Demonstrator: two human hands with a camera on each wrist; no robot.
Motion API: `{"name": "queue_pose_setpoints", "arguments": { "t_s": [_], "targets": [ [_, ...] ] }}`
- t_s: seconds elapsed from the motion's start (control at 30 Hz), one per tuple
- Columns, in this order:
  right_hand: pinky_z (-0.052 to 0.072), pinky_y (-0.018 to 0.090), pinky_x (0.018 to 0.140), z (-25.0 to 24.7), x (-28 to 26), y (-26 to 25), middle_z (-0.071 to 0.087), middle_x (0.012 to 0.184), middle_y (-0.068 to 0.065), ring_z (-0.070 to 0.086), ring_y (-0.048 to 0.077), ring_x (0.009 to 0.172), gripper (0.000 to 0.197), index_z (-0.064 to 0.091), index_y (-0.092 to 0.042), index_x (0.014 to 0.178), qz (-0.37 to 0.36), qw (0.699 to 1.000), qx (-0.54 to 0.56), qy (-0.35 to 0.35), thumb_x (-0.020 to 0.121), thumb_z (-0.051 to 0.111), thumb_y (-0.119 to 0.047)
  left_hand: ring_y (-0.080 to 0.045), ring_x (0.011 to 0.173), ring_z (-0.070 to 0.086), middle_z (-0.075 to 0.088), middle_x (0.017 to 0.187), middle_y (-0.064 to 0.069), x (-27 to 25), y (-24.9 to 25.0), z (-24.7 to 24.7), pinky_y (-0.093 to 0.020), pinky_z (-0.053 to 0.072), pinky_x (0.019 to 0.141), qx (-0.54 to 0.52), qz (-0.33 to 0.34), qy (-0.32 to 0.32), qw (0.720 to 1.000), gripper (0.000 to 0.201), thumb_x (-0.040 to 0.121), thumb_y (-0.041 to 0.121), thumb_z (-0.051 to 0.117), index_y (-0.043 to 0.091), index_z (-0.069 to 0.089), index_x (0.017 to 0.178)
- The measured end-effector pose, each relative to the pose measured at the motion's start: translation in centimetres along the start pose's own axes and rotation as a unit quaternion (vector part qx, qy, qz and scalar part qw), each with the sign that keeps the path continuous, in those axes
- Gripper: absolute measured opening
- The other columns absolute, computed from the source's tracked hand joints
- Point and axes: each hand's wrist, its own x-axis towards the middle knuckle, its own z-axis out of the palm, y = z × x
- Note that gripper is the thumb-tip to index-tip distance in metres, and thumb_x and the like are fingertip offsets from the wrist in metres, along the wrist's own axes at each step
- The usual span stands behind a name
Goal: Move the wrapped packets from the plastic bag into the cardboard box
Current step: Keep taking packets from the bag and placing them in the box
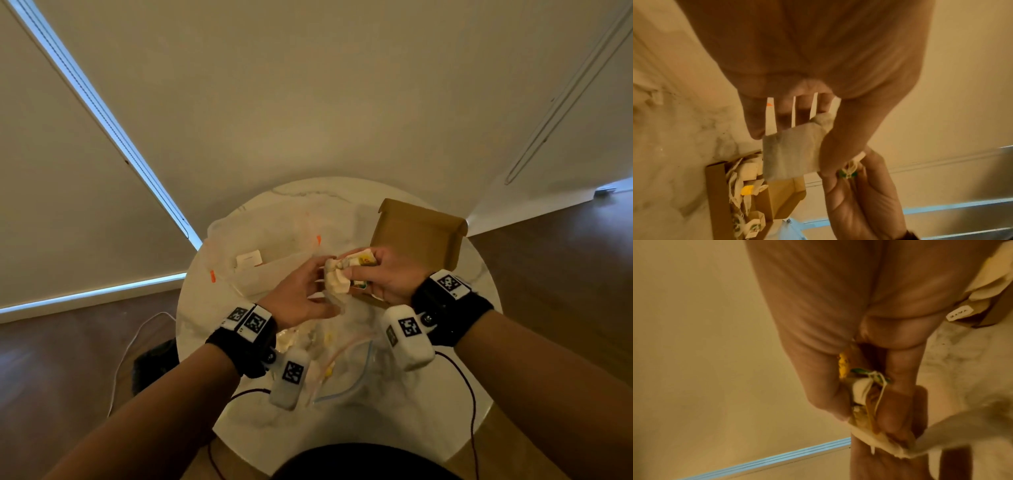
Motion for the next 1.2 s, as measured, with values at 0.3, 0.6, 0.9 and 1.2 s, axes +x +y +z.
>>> {"name": "queue_pose_setpoints", "arguments": {
  "t_s": [0.3,0.6,0.9,1.2],
  "targets": [
    [0.058,0.026,0.066,0.3,0.6,-1.3,0.071,0.091,0.013,0.071,0.020,0.080,0.021,0.065,0.001,0.103,-0.015,1.000,-0.011,-0.006,0.087,0.055,0.011,-0.025,0.081,0.069,0.069,0.092,-0.016,0.2,-0.3,0.0,-0.036,0.059,0.074,-0.111,-0.047,0.030,0.992,0.042,0.080,-0.012,0.069,0.011,0.059,0.114],
    [0.059,0.031,0.072,0.4,0.8,-0.7,0.068,0.099,0.019,0.070,0.024,0.085,0.025,0.062,0.004,0.109,0.018,0.998,-0.025,-0.046,0.085,0.058,0.010,-0.023,0.088,0.069,0.068,0.106,-0.010,0.5,0.6,-1.1,-0.039,0.059,0.071,-0.095,-0.026,0.039,0.994,0.065,0.073,-0.008,0.077,0.015,0.055,0.130],
    [0.056,0.021,0.057,0.9,0.7,-1.0,0.066,0.084,0.010,0.068,0.013,0.065,0.015,0.057,0.002,0.102,-0.011,0.979,-0.202,0.012,0.088,0.062,0.001,-0.017,0.059,0.065,0.069,0.071,-0.009,0.7,0.9,-0.2,-0.026,0.054,0.055,-0.022,-0.005,0.122,0.992,0.030,0.075,0.008,0.081,0.008,0.068,0.102],
    [0.060,0.028,0.059,0.9,0.7,-1.1,0.068,0.079,0.011,0.071,0.024,0.069,0.016,0.067,0.005,0.097,-0.025,0.974,-0.216,0.067,0.084,0.071,-0.004,-0.019,0.057,0.064,0.068,0.071,-0.007,0.8,1.1,0.0,-0.028,0.054,0.053,-0.010,-0.001,0.139,0.990,0.024,0.081,0.015,0.077,0.007,0.069,0.102]
  ]
}}
